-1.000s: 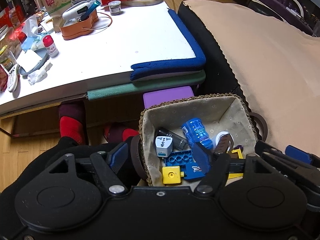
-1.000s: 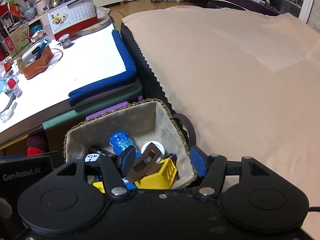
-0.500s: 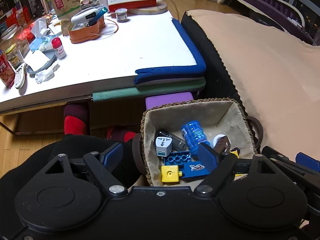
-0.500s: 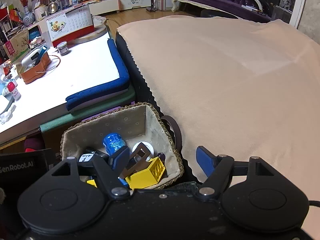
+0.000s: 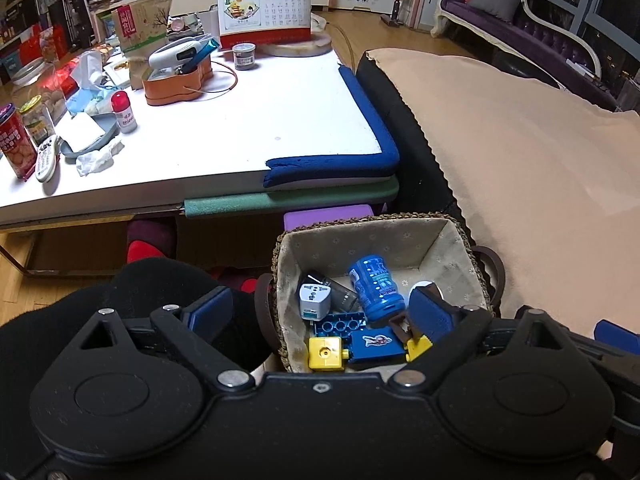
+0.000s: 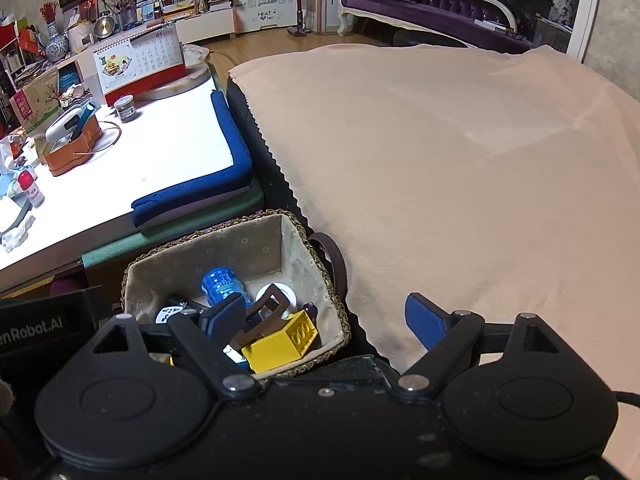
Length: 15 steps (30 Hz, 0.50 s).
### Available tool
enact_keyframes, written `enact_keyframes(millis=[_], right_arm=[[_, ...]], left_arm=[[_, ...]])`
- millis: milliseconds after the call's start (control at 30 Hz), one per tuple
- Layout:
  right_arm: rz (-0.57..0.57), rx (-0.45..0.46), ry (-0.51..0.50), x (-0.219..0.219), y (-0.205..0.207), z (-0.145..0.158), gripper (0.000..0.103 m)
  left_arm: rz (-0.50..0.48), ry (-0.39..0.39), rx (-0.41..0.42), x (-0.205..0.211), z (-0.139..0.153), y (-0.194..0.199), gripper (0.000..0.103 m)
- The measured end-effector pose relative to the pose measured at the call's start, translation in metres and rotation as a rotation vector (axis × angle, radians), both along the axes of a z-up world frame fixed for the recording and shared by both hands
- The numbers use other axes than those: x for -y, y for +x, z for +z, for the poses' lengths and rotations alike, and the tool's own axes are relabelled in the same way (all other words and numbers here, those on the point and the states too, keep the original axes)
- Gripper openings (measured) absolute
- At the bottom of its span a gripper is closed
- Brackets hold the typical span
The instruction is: Organize rigid objects
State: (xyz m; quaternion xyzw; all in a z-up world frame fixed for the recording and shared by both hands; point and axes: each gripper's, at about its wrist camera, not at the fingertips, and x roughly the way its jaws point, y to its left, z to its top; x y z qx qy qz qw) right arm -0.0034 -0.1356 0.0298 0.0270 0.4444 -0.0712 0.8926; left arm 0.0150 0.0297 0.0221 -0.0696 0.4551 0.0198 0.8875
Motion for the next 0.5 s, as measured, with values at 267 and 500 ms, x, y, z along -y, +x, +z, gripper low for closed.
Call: enact_keyframes(millis=[267, 500], right_arm=[[0.001, 0.013, 0.006, 0.006, -0.011, 0.002, 0.091], [-0.008, 0.016, 0.010, 0.010, -0.014, 0.002, 0.093]], left_arm=[[0.002, 0.032, 0.010, 0.010, 0.002, -0.010, 0.092], [0.013, 0.048, 0.002, 0.014, 0.002, -0.017, 0.097]])
